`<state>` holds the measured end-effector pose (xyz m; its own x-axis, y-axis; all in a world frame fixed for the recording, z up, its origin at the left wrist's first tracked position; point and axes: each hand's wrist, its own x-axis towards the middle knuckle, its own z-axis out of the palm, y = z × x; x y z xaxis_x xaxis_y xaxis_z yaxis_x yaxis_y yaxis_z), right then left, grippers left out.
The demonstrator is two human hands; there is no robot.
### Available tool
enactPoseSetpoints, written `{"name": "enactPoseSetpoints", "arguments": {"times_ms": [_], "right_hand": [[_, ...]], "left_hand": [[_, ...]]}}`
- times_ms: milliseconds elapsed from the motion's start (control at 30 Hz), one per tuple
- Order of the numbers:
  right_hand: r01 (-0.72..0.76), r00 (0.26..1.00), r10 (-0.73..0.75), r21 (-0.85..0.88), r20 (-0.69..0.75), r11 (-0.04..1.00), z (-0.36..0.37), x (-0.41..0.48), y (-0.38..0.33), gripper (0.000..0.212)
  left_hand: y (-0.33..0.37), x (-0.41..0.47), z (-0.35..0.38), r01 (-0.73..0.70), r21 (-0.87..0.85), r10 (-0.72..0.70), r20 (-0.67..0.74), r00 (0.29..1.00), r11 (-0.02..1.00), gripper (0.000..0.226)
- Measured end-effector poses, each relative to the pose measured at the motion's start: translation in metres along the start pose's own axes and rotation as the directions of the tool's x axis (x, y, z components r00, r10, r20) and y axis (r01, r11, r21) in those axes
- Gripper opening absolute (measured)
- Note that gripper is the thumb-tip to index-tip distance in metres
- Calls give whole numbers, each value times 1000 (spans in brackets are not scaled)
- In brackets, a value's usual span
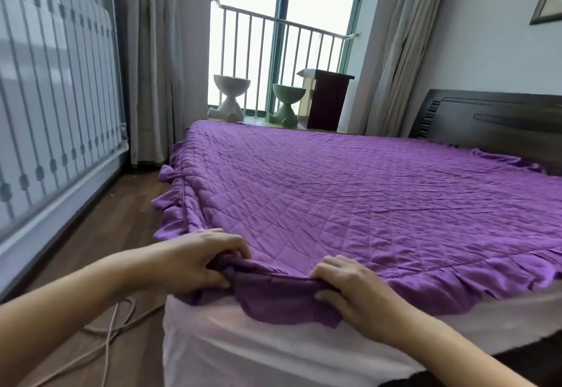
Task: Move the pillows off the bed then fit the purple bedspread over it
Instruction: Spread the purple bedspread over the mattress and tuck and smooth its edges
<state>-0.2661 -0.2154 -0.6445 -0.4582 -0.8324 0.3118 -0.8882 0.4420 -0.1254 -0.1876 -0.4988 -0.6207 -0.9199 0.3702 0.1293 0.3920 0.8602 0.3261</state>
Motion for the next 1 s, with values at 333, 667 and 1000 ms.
{"name": "enactPoseSetpoints", "arguments": {"times_ms": [333, 667, 1000], "right_hand": [[-416, 785, 584, 524, -206, 743, -29, 100, 80, 14], [-647, 736, 646, 71, -202, 759, 29, 109, 129, 25], [-165, 886, -23, -360, -463, 918, 45, 100, 126, 24]], "left_hand": [[-17, 107, -37, 241, 0, -161, -744, 649, 970, 20], [-70, 128, 18, 129, 653, 181, -385, 905, 746, 57], [-84, 213, -10, 454, 493, -126, -562, 817, 742, 42]]}}
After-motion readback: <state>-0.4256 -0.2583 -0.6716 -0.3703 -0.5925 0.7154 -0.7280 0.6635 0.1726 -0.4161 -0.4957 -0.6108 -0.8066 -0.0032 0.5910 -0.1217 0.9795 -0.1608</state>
